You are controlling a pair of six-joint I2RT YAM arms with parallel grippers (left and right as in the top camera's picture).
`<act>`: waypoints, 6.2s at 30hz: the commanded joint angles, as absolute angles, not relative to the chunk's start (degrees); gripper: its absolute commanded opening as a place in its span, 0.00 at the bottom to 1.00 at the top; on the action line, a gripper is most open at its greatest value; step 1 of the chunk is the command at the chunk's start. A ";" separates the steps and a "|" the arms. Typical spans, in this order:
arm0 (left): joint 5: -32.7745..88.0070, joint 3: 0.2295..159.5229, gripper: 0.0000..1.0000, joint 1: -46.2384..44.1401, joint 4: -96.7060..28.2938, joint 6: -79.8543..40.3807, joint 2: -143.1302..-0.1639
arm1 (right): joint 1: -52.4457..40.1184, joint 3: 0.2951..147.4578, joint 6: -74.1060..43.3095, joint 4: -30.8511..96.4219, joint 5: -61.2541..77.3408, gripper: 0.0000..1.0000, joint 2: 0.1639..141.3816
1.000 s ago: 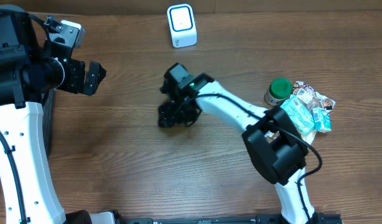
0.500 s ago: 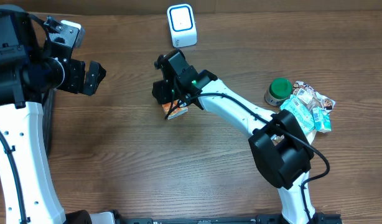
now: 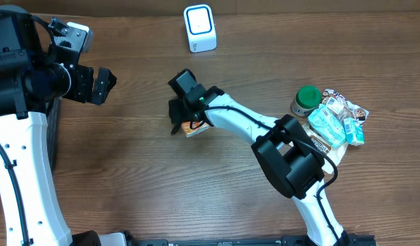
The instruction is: Scan the item barcode
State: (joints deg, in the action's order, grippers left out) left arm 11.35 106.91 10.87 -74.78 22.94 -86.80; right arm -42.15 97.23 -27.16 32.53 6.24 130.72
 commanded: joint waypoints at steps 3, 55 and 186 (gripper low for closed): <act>11.57 107.85 1.00 10.48 -74.78 24.23 -86.89 | -41.54 100.40 -24.82 43.16 6.57 0.47 127.59; 11.57 107.83 1.00 10.48 -74.76 24.23 -86.89 | -40.75 97.45 -6.44 45.87 -13.80 0.04 124.68; 11.57 107.85 1.00 10.48 -74.76 24.23 -86.89 | -13.61 89.38 -12.45 49.82 89.93 0.04 116.84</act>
